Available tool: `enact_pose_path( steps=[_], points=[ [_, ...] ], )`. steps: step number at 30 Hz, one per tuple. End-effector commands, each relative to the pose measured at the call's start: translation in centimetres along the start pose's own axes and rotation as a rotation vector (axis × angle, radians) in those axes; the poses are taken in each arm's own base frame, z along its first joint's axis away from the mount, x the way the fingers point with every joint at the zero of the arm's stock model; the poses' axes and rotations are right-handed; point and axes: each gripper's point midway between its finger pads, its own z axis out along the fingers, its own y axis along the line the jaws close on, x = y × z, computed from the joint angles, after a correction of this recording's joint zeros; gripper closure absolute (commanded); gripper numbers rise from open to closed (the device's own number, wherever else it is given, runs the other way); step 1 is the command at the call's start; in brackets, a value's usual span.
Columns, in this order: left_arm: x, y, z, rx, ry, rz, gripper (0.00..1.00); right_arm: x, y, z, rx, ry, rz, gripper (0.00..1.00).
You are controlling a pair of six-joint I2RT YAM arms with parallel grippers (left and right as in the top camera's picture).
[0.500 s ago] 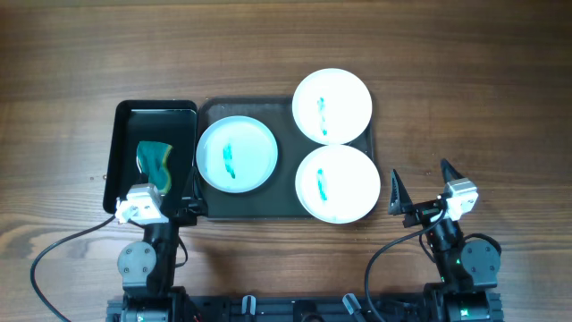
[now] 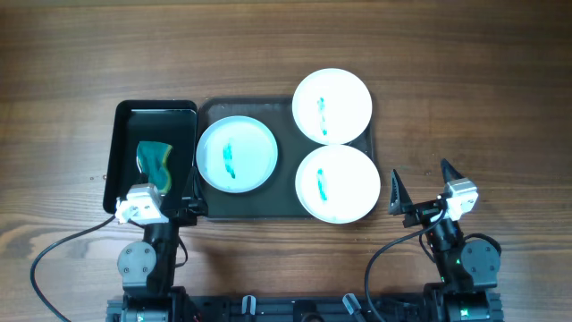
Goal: Clean dirty plates on tray and stack at the side
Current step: 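Move the right gripper toward the center white plate on the tray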
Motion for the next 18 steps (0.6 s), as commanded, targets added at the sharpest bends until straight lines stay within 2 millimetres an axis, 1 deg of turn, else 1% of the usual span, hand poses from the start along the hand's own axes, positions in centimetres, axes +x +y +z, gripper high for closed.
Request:
enact_pose_path(
  steps=[1,13,18],
  points=[
    [0.36,-0.13,0.05,0.009,0.010,-0.002,0.00,-0.17,-0.21,-0.02,0.015,-0.009,-0.010,0.00],
    [0.35,-0.14,0.05,0.009,0.010,-0.002,0.00,-0.19,-0.22,-0.02,0.015,-0.010,-0.010,0.00],
    [0.37,-0.13,0.05,0.009,0.010,-0.002,0.00,-0.20,-0.16,-0.02,0.012,-0.010,0.018,0.00]
  ],
)
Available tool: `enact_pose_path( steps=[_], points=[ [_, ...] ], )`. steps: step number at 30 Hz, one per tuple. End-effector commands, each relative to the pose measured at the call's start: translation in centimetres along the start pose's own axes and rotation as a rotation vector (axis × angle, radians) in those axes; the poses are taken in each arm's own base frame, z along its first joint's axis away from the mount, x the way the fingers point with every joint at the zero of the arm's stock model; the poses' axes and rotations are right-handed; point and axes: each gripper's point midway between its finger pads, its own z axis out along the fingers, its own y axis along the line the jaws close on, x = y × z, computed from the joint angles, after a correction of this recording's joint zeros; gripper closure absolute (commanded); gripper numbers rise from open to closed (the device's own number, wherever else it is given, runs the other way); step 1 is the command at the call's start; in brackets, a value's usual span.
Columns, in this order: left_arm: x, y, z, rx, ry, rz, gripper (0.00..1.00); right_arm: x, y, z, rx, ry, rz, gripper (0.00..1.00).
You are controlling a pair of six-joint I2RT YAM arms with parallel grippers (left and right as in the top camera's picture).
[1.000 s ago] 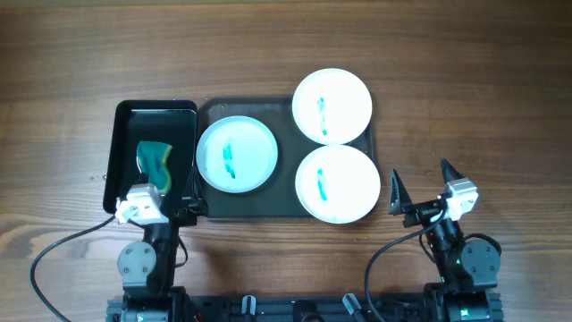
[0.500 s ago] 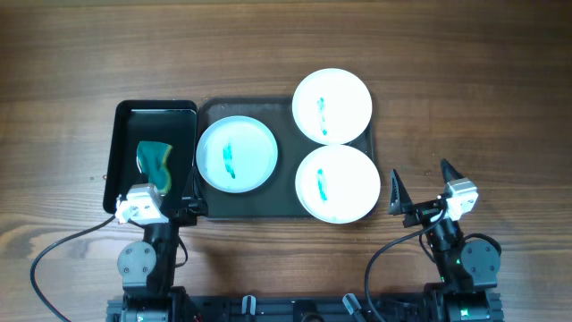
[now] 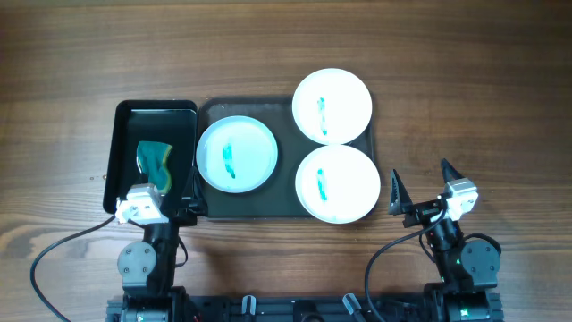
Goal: Clean dirty plates on tray and stack at the side
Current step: 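Move the right gripper toward the center white plate on the tray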
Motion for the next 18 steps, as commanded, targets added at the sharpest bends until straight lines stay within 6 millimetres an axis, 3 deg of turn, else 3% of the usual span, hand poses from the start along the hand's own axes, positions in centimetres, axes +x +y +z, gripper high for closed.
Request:
enact_pose_path(
  steps=[1,14,18],
  points=[
    [0.4,-0.1,0.1,0.009,0.010,-0.002,0.00,-0.2,-0.2,0.0,0.012,-0.010,0.017,0.00],
    [0.9,0.3,0.2,-0.012,0.036,-0.002,0.00,-0.2,0.5,0.0,-0.029,-0.007,0.022,0.00],
    [-1.0,-0.8,-0.1,0.027,0.005,-0.002,0.00,-0.5,1.3,-0.1,-0.067,0.024,0.031,0.00]
  ],
)
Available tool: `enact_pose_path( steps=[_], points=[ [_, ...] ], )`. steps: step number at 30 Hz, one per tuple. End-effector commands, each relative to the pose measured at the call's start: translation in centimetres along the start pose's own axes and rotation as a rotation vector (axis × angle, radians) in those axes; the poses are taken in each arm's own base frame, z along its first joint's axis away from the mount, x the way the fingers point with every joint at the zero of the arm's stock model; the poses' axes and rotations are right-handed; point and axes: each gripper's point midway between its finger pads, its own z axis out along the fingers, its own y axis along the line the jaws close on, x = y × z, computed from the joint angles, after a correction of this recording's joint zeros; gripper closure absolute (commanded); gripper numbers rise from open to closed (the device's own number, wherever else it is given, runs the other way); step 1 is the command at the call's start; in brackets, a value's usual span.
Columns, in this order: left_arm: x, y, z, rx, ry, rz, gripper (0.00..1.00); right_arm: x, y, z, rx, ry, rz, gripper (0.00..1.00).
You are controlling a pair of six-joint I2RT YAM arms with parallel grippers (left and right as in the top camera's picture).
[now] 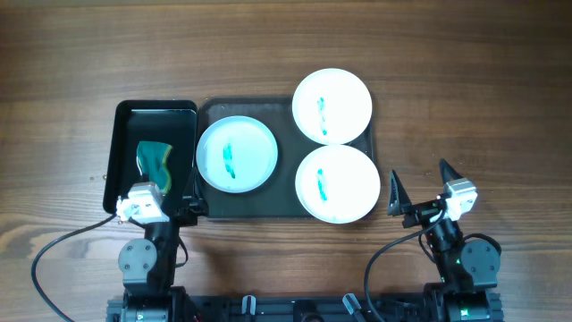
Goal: Clean dirty plates on tray and stack at the side
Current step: 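Move the right gripper toward the center white plate on the tray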
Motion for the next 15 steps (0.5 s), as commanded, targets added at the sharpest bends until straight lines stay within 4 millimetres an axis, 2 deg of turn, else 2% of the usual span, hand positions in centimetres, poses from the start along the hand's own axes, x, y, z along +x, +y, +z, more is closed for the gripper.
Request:
enact_pose_path(
  steps=[1,5,9,11,15],
  points=[
    [-2.0,-1.0,-0.3,0.032,-0.031,-0.001,0.00,-0.8,0.9,-0.1,-0.042,0.022,0.024,0.00],
    [-4.2,-1.8,-0.6,0.050,-0.030,-0.001,0.00,-0.5,1.0,0.1,-0.046,0.108,0.046,0.00],
    [-5.8,-2.3,-0.5,0.030,0.066,-0.002,0.00,-0.8,1.2,0.7,-0.050,0.180,0.083,0.00],
    [-6.8,-2.6,-0.4,0.017,0.119,0.018,0.00,-1.3,1.1,1.3,-0.045,0.228,0.094,0.00],
    [-9.4,-3.3,0.4,-0.010,0.239,0.042,0.00,-3.5,2.4,2.6,-0.111,0.338,0.124,0.00]
  ],
)
